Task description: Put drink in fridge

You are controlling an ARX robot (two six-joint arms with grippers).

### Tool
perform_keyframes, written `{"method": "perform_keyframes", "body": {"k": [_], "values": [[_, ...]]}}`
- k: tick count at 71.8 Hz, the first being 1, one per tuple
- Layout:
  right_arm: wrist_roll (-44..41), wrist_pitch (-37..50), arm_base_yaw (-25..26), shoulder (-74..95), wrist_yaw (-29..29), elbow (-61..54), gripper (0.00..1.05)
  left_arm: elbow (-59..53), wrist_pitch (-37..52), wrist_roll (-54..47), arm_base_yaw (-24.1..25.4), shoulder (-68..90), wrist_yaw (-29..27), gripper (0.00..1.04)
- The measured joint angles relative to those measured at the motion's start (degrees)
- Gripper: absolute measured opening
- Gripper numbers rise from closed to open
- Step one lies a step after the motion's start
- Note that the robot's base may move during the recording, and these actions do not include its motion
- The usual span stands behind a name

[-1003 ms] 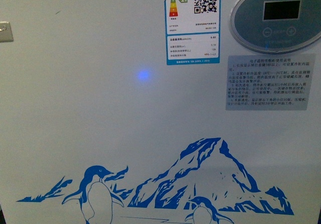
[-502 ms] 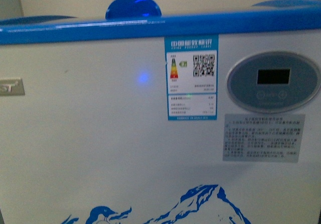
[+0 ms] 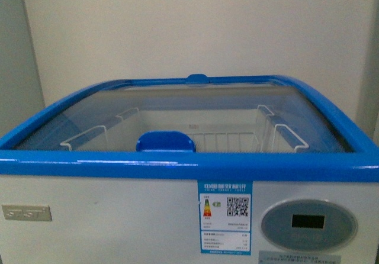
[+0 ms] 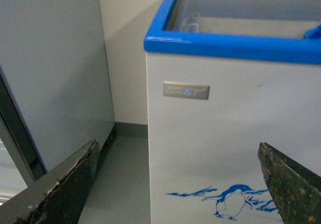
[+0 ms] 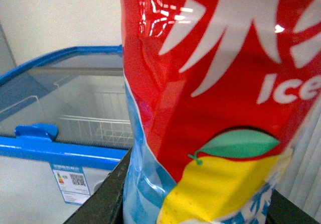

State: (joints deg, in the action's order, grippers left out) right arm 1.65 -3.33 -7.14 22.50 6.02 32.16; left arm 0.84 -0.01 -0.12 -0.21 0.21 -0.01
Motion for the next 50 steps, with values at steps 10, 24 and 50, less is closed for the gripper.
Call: {"method": "perform_keyframes", "body": {"k": [10, 24, 50], "values": [[-0.02, 0.0, 0.0, 0.0, 0.0, 0.02, 0.4, 0.0, 0.0, 0.0, 0.0, 0.0, 0.0, 0.97], [-0.02, 0.02, 0.0, 0.0, 0.0, 0.07, 0.4, 0.02, -0.07, 0.02, 0.02, 0.07, 0.11, 0.97], [-0.04, 0.02, -0.04, 0.0, 0.02, 0.07, 0.4, 13.92, 28.17, 0.59, -1.53, 47.82, 17.7, 0.97]]}}
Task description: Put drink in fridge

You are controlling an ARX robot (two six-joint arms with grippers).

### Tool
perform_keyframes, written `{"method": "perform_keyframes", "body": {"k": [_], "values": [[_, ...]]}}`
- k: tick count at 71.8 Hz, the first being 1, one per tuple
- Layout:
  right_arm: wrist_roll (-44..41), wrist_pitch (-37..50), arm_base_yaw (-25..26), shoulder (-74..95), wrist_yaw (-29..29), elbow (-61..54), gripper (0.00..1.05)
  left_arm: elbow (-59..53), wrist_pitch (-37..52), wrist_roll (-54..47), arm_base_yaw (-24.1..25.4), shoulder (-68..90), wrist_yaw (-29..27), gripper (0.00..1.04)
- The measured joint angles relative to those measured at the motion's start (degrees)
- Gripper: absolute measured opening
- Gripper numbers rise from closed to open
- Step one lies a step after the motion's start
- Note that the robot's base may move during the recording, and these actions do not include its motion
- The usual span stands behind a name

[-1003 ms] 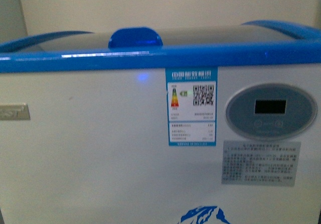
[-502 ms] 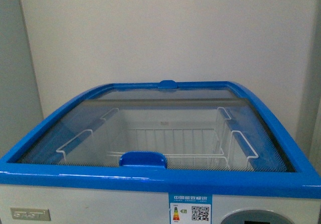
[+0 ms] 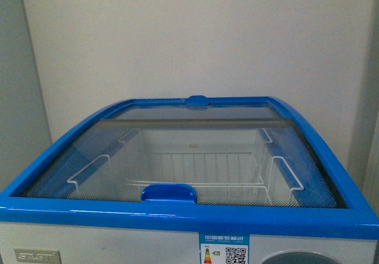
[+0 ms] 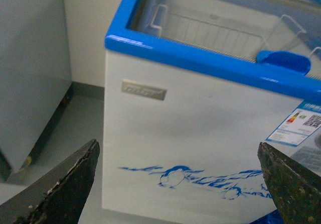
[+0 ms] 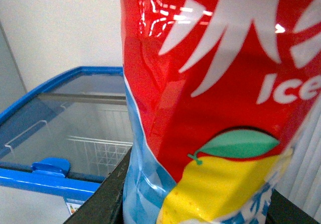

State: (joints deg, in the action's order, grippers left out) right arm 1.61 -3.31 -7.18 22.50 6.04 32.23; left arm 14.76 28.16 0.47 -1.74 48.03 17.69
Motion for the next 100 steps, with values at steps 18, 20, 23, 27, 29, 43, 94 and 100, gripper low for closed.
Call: {"method": "perform_keyframes", "body": {"k": [18, 20, 23, 27, 29, 43, 94, 100], "values": [[0.0, 0.0, 0.0, 0.0, -0.02, 0.0, 0.4, 18.62, 1.86, -32.0, -7.45, 26.51, 14.62, 0.97], [0.0, 0.0, 0.0, 0.0, -0.02, 0.0, 0.4, 21.22, -0.98, -37.48, -8.44, 29.07, 16.06, 0.97], [0.0, 0.0, 0.0, 0.0, -0.02, 0.0, 0.4, 23.47, -3.39, -43.98, -9.57, 31.52, 17.07, 0.97], [0.0, 0.0, 0.0, 0.0, -0.02, 0.0, 0.4, 25.0, -4.55, -48.11, -10.4, 33.4, 17.44, 0.97], [0.0, 0.0, 0.0, 0.0, -0.02, 0.0, 0.4, 25.64, -4.76, -49.57, -10.73, 34.32, 17.53, 0.97], [0.0, 0.0, 0.0, 0.0, -0.02, 0.0, 0.4, 30.71, -5.01, -58.42, -11.67, 41.62, 16.85, 0.97], [0.0, 0.0, 0.0, 0.0, -0.02, 0.0, 0.4, 48.92, -5.49, -61.64, -11.45, 59.84, 16.02, 0.97], [0.02, 0.0, 0.0, 0.0, 0.0, 0.0, 0.4, 51.58, -5.42, -61.24, -11.13, 62.14, 17.29, 0.97]]}}
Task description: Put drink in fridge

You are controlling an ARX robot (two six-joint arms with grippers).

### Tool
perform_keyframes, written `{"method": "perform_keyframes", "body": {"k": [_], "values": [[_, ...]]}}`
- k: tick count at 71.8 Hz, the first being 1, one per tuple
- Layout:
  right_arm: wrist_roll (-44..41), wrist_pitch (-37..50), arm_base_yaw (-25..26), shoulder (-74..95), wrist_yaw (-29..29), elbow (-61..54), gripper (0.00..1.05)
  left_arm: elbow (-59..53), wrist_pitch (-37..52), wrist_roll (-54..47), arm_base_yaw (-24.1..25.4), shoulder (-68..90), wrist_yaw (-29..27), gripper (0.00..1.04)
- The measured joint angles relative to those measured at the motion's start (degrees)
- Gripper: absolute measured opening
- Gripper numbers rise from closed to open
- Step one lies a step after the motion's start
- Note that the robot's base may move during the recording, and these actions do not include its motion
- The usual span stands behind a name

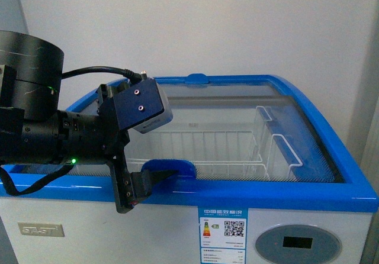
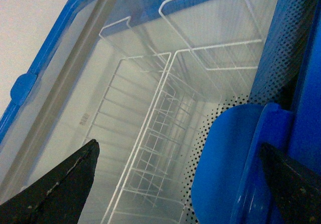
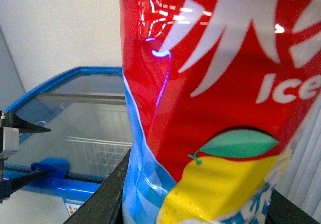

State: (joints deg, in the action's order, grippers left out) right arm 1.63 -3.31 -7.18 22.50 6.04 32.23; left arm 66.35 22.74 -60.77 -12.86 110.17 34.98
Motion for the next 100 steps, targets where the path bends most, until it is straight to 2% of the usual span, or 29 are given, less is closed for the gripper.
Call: {"method": "perform_keyframes", "body": {"k": [14, 26, 32, 42, 51, 61, 68, 71, 73, 80, 85, 93, 100], "values": [[-0.02, 0.0, 0.0, 0.0, -0.04, 0.0, 0.4, 10.4, -2.73, 0.61, 0.22, 6.08, -0.7, 0.97], [0.0, 0.0, 0.0, 0.0, 0.09, 0.0, 0.4, 21.11, -2.84, 0.5, 0.22, 12.39, -4.46, 0.97], [-0.02, 0.0, 0.0, 0.0, 0.0, 0.0, 0.4, 26.88, -2.19, 0.85, 0.02, 15.82, -9.18, 0.97], [-0.02, 0.0, 0.0, 0.0, -0.02, 0.0, 0.4, 37.79, -0.15, 1.03, 0.04, 22.47, -21.35, 0.97], [0.0, 0.0, 0.0, 0.0, 0.2, 0.0, 0.4, 43.01, 1.11, 2.1, 0.0, 26.12, -25.46, 0.97], [-0.02, 0.0, -0.02, 0.0, -0.15, 0.0, 0.4, 43.54, 2.01, 4.81, -0.92, 26.58, -30.86, 0.97], [-0.02, 0.0, 0.0, 0.0, 0.13, 0.0, 0.4, 41.44, 1.11, 10.1, -1.18, 25.35, -34.99, 0.97], [-0.02, 0.0, 0.0, 0.0, 0.13, 0.0, 0.4, 38.84, -2.6, 15.41, -1.07, 22.73, -41.53, 0.97], [-0.02, 0.0, 0.0, 0.0, 0.13, 0.0, 0.4, 37.05, -4.44, 18.73, -0.52, 20.98, -42.69, 0.97], [-0.02, 0.0, 0.0, 0.0, 0.15, 0.0, 0.4, 30.62, -8.13, 28.87, 1.16, 14.93, -42.34, 0.97], [-0.02, 0.0, 0.0, 0.0, -0.02, 0.0, 0.4, 24.57, -9.29, 38.53, 2.34, 9.07, -40.02, 0.97], [-0.02, 0.0, 0.0, 0.0, -0.11, 0.0, 0.4, 11.76, -6.45, 51.49, 3.06, -3.65, -35.76, 0.96], [-0.02, 0.0, 0.0, 0.0, -0.02, 0.0, 0.4, -1.44, 8.24, 56.35, 2.8, -13.9, -42.64, 0.81]]}}
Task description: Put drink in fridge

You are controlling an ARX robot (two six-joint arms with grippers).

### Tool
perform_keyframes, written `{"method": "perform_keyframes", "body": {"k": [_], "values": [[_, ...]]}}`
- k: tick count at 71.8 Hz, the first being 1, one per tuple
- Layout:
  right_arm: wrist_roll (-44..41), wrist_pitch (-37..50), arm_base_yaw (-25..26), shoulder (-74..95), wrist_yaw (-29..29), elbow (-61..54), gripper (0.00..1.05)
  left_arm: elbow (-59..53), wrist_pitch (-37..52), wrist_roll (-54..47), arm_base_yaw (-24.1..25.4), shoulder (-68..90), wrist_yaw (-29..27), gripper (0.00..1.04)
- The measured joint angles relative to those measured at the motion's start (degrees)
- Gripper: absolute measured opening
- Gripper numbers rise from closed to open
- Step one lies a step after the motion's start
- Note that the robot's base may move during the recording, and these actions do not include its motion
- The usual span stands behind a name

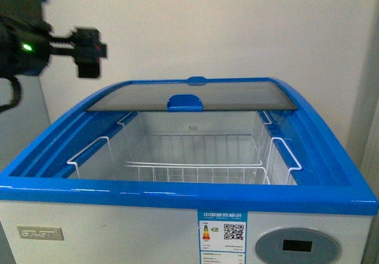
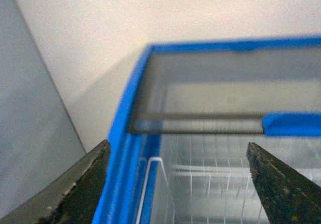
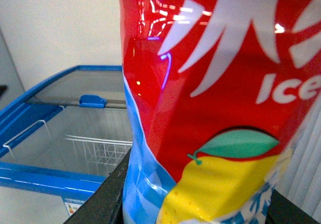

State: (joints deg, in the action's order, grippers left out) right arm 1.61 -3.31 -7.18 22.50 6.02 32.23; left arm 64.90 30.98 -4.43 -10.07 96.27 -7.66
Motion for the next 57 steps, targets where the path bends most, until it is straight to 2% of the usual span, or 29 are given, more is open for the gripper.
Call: {"method": "perform_keyframes", "body": {"k": [6, 8, 11, 16, 17, 23, 37, 51, 57], "values": [[-0.9, -1.77, 0.59, 0.81, -0.87, 0.59, 0.4, -8.72, 8.04, 2.01, 0.63, -5.73, -0.46, 0.68], [-2.91, -7.39, 1.57, 1.92, -3.85, 3.06, 0.4, -11.04, 9.51, 2.32, 0.96, -6.97, -0.46, 0.65], [-8.35, -20.55, 4.72, 6.05, -10.97, 9.38, 0.4, -16.55, 12.0, 2.97, 1.81, -9.11, -0.17, 0.56], [-14.12, -28.76, 7.19, 10.78, -15.8, 13.49, 0.4, -22.1, 13.7, 3.43, 2.62, -10.67, 0.28, 0.46], [-17.68, -30.1, 7.76, 12.72, -17.03, 14.25, 0.4, -23.45, 14.1, 3.54, 2.78, -11.02, 0.39, 0.43], [-28.0, -28.35, 8.15, 20.9, -19.43, 15.85, 0.4, -28.98, 15.63, 3.85, 3.41, -12.83, 1.22, 0.32], [-49.44, -21.31, 7.08, 42.4, -16.66, 25.97, 0.4, -38.62, 18.97, 4.09, 4.81, -20.31, 2.71, 0.02], [-71.8, -19.37, 3.32, 60.39, -15.5, 36.3, 0.4, -45.22, 19.76, 4.22, 5.77, -25.33, 3.76, 0.03], [-76.98, -19.02, 0.94, 67.04, -13.27, 41.7, 0.4, -47.82, 19.8, 4.24, 6.32, -27.74, 4.09, 0.03]]}}
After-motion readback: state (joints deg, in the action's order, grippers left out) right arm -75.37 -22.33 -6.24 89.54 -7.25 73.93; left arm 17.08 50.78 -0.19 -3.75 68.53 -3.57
